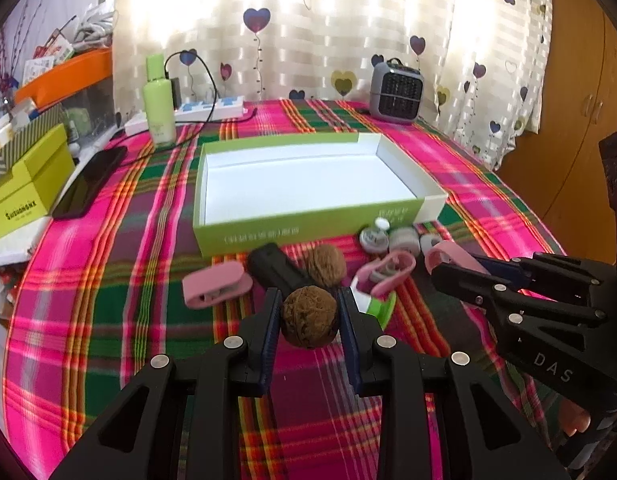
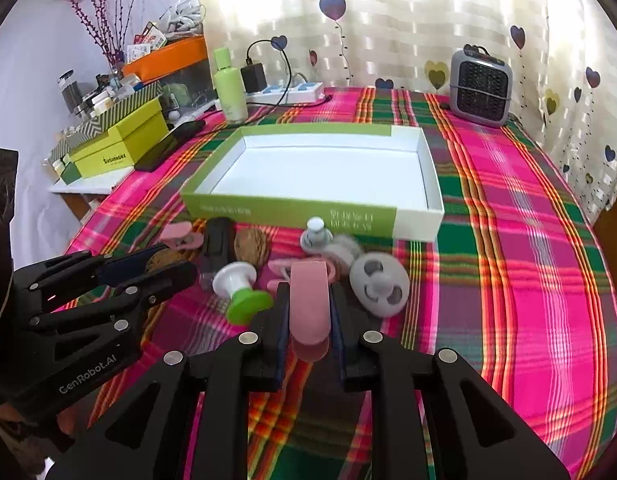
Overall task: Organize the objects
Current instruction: 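Carry the walnut in the left tool and pink clip in the right tool over the white box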
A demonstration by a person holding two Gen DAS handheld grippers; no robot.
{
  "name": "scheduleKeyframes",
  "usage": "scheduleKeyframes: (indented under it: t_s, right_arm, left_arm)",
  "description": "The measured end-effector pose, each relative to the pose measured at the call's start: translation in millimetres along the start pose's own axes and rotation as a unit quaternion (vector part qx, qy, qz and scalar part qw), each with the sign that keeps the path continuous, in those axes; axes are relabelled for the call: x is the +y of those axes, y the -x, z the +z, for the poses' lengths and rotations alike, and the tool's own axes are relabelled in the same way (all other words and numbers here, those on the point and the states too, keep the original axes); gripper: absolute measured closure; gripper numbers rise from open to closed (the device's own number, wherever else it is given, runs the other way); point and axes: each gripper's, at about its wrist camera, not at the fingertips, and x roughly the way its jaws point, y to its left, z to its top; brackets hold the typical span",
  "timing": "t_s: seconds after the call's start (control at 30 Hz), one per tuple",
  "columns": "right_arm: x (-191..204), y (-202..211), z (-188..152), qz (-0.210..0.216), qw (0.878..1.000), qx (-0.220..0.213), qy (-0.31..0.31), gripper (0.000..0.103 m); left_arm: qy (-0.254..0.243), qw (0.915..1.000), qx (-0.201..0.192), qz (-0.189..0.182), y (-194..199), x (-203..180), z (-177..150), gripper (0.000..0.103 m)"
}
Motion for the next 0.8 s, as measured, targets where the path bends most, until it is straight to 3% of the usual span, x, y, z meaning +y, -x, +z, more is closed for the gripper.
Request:
scheduleKeyframes:
  t_s: [0.8]
  right_arm:
    - [-1.9,-34.1,66.2,0.007,1.0,-0.011,0.008,0.084]
  left_arm:
    - [0.008,0.9999,-0.006,0.005,-36.8,25.7,60.2,0.077]
